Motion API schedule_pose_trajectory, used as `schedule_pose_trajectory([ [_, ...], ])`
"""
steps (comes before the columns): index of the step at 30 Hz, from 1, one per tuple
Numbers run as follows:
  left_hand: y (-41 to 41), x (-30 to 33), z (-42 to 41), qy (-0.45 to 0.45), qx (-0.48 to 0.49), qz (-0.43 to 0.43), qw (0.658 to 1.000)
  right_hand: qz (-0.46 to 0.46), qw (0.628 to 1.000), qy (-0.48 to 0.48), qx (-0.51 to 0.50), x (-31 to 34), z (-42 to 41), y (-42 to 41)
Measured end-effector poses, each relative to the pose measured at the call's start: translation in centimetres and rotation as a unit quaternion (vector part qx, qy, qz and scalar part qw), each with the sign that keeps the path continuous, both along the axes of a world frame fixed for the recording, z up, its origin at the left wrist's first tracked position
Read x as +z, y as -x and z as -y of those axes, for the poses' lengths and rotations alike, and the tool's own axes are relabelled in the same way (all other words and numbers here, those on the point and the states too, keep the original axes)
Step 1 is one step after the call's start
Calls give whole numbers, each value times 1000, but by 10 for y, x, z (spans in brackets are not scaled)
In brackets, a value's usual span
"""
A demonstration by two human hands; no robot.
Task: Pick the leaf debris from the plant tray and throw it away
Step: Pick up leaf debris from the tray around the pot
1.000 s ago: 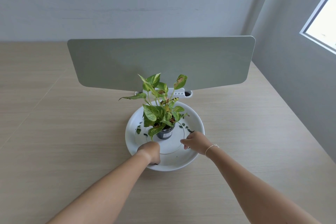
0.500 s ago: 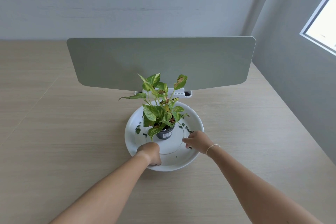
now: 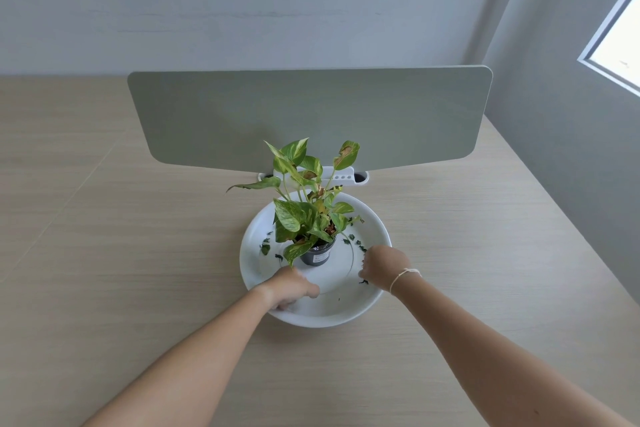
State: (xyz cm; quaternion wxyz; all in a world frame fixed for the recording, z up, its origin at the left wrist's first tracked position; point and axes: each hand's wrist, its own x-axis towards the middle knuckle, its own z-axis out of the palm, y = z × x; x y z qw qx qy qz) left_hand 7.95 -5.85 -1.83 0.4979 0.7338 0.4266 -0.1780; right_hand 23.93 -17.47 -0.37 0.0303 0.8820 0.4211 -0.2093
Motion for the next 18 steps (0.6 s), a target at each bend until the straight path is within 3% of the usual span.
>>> schedule_pose_trajectory([
  [7,0,-6,-2,84,78,28,993,94,989,56,97,-9,-4,1],
  [18,0,-8,0,201,201,89,955,111,984,60,126,-15,-8,12],
])
